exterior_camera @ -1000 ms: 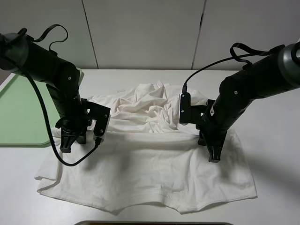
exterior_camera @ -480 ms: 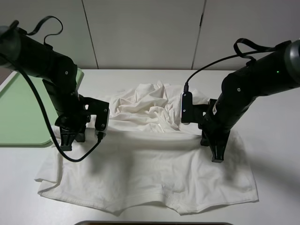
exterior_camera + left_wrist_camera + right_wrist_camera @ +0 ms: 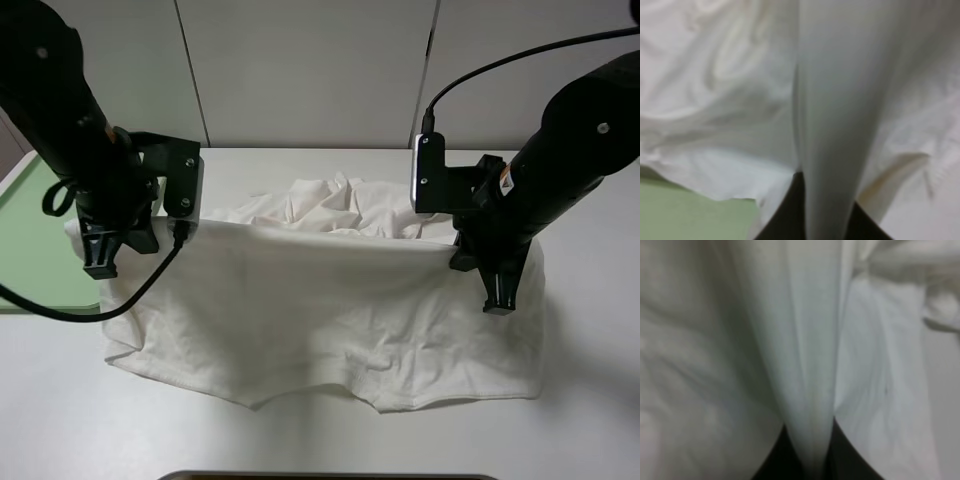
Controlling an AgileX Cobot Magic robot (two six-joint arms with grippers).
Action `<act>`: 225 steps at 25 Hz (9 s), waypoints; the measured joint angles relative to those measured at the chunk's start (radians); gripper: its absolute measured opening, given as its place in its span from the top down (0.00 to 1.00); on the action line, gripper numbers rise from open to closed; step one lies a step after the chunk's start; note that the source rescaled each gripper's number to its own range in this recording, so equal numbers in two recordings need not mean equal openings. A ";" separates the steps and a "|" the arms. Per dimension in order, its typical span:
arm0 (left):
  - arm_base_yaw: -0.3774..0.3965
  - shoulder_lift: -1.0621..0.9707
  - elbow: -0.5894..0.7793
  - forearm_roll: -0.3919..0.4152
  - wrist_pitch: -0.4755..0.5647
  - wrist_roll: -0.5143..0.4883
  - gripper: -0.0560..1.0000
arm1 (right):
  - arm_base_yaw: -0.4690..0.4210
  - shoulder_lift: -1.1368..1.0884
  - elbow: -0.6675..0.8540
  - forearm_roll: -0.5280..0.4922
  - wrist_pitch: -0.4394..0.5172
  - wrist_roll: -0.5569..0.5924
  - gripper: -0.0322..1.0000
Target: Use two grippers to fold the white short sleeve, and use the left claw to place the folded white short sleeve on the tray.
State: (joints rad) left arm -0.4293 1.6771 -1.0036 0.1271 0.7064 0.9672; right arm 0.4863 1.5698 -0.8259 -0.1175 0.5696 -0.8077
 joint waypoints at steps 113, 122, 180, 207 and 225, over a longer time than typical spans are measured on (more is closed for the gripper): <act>-0.017 -0.723 -0.319 -0.100 0.441 -0.255 0.95 | 0.012 -0.809 -0.336 -0.018 0.538 0.147 0.97; -0.021 -0.435 -0.315 0.166 0.247 -0.237 0.95 | -0.053 -0.490 -0.239 -0.208 0.137 0.151 0.97; 0.091 0.131 -0.139 -0.240 -0.045 -0.399 0.95 | -0.409 0.170 0.008 -0.314 -0.576 0.131 0.97; 0.103 0.131 -0.137 -0.301 0.058 -0.399 0.81 | -0.416 0.167 0.005 -0.103 -0.145 0.100 0.92; 0.119 0.131 -0.129 -0.242 0.003 -0.401 0.00 | -0.444 0.104 0.005 -0.191 -0.091 0.157 0.00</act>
State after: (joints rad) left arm -0.3108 1.8083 -1.1322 -0.1151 0.7096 0.5663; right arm 0.0420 1.6740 -0.8207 -0.3089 0.4785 -0.6512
